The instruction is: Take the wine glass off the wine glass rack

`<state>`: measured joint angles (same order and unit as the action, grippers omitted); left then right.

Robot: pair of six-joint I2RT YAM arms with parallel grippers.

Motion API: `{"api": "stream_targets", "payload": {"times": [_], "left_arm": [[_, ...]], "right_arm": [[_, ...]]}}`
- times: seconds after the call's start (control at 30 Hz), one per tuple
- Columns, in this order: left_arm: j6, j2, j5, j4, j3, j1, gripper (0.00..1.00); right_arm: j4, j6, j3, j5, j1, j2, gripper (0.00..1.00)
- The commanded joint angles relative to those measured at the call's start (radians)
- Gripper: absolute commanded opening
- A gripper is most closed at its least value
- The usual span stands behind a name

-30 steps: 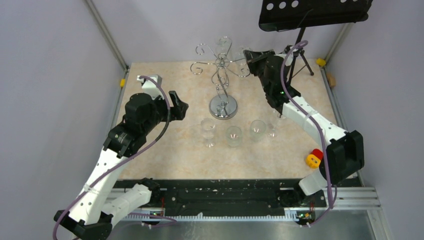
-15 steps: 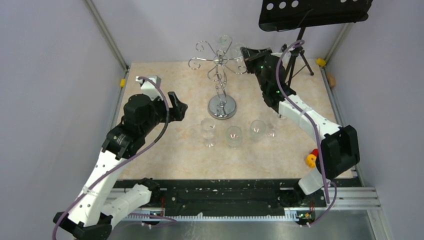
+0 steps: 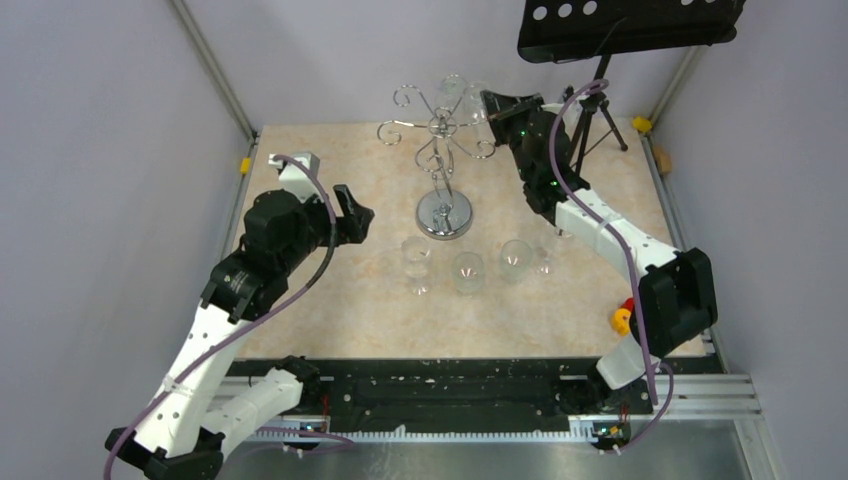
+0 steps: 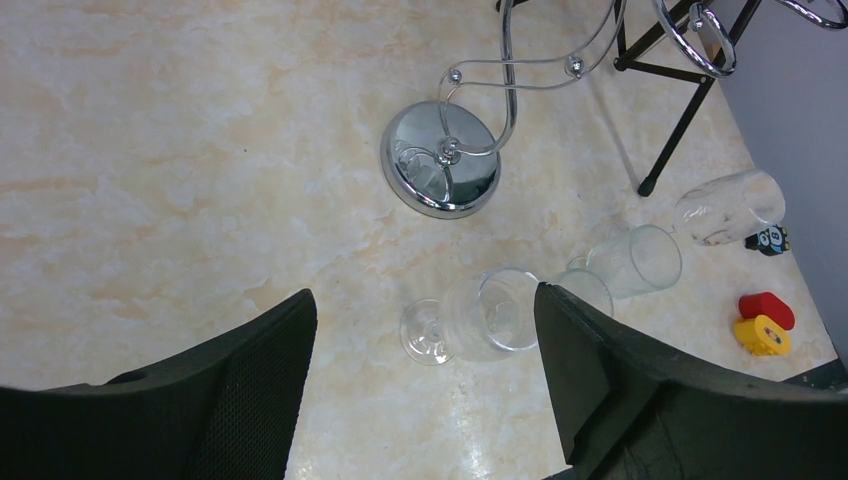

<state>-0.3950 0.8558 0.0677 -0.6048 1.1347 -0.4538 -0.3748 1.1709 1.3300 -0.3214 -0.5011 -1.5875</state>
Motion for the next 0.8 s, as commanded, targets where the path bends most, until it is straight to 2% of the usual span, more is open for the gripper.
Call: {"api": "stream_targets", "payload": {"times": [0.0,0.53,0.77], "left_arm": [[-0.006,-0.015,-0.003,0.022,0.002,0.005,0.83],[-0.012,-0.024,-0.014,0.019,0.006,0.004,0.83],[-0.016,-0.027,-0.019,0.019,0.007,0.005,0.83]], "right_arm": [[-0.165,-0.027,0.067,-0.042,0.005,0.024,0.0],[-0.195,-0.047,0.011,-0.137,0.057,0.103,0.0],[-0.119,-0.017,-0.018,-0.171,0.067,0.161,0.0]]}}
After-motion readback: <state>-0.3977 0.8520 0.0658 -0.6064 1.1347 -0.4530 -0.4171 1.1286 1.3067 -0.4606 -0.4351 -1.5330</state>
